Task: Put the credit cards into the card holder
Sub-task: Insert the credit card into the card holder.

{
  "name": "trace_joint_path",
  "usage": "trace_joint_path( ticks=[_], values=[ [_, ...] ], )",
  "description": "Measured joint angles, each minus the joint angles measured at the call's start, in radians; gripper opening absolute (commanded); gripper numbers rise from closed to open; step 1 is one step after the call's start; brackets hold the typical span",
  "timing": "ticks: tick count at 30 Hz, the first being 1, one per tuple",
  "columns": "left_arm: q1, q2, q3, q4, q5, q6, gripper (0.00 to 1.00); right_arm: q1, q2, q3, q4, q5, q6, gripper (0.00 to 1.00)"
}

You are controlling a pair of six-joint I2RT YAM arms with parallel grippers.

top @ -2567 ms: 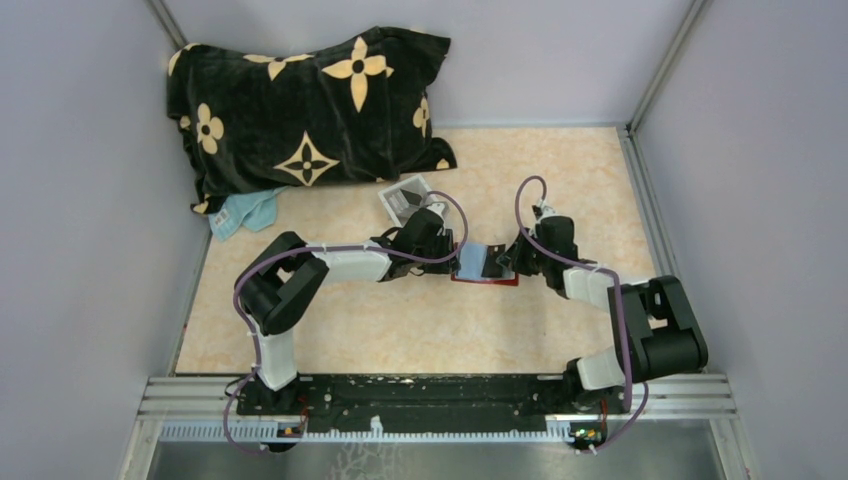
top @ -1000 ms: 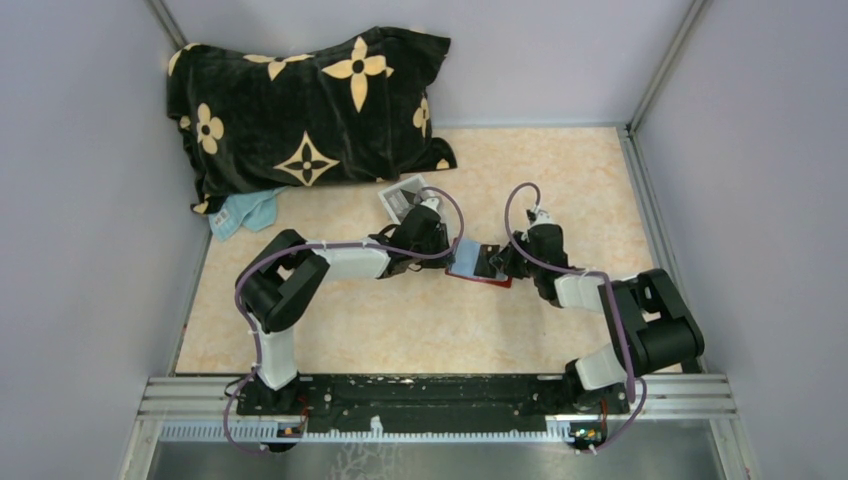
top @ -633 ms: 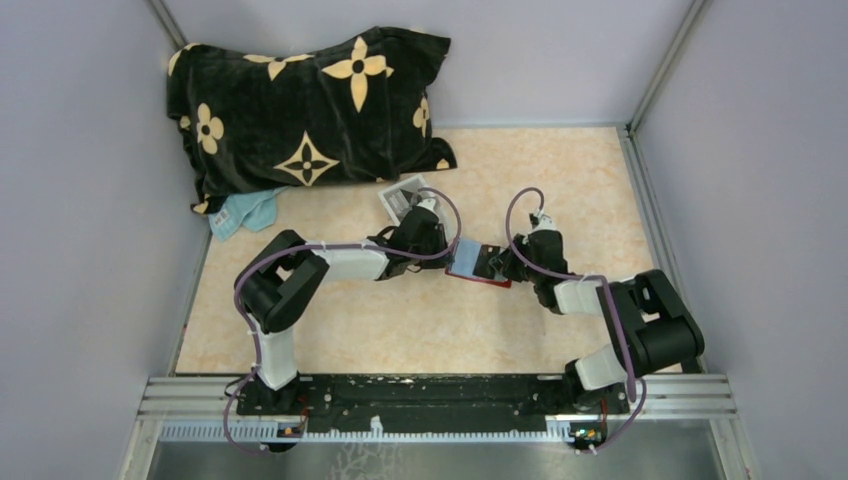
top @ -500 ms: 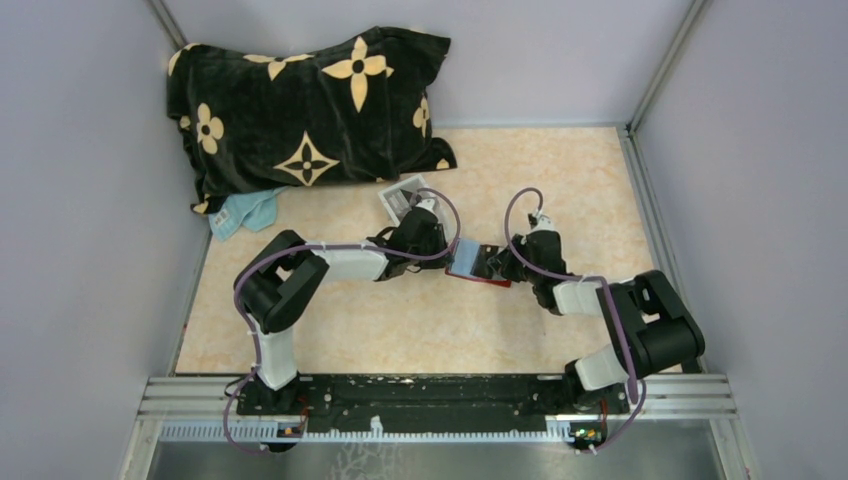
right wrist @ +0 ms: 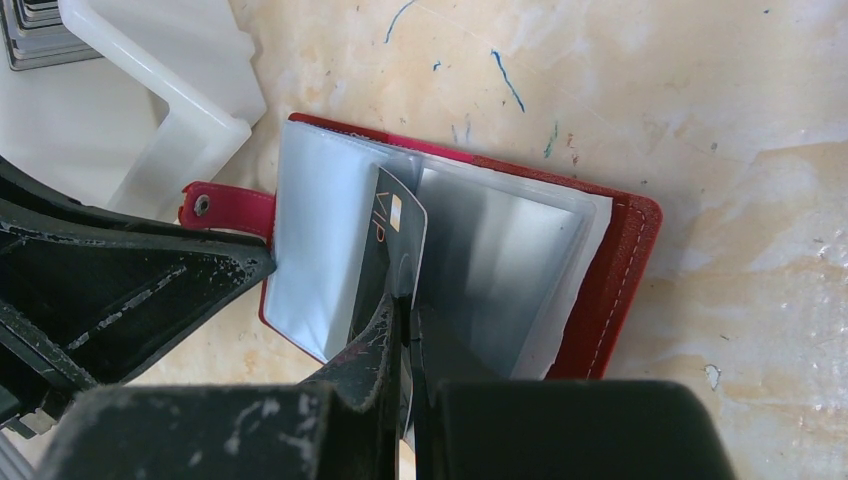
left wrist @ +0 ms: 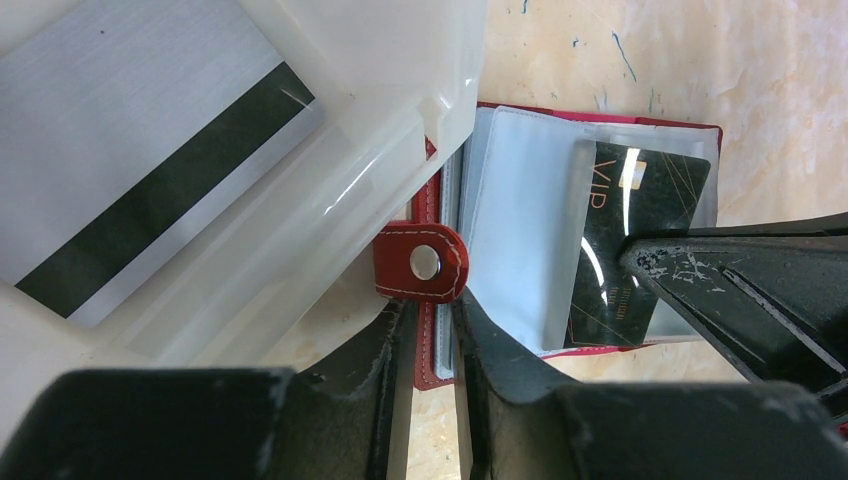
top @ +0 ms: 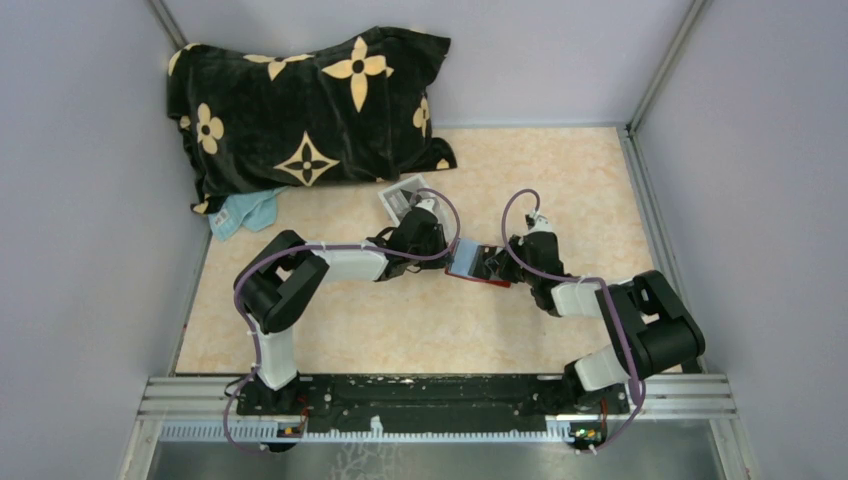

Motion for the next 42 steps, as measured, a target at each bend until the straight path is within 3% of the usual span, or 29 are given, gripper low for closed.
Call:
trace_joint_path(
  ticks=[9, 16, 21, 34, 42],
  values=[
    [0.000, 0.000, 0.003, -0.003, 0.001, 0.000, 0.26, 0.003, 0.039, 0.022, 0.014, -0.017, 0.011, 0.01],
    [0.000, 0.000, 0.003, -0.002, 0.001, 0.000, 0.26, 0.023, 0.074, 0.061, -0.003, -0.032, 0.025, 0.42],
    [0.000, 0.000, 0.002, -0.001, 0.005, 0.001, 0.26, 0.039, 0.061, 0.081, -0.030, -0.044, 0.018, 0.52],
    [0.000, -0.011, -0.027, 0.048, 0.024, 0.000, 0.23, 0.052, 0.000, 0.123, -0.213, -0.003, 0.002, 0.53],
    [-0.001, -0.012, -0.050, 0.084, 0.070, 0.000, 0.13, 0.059, -0.047, 0.145, -0.348, 0.056, -0.026, 0.53]
  ],
)
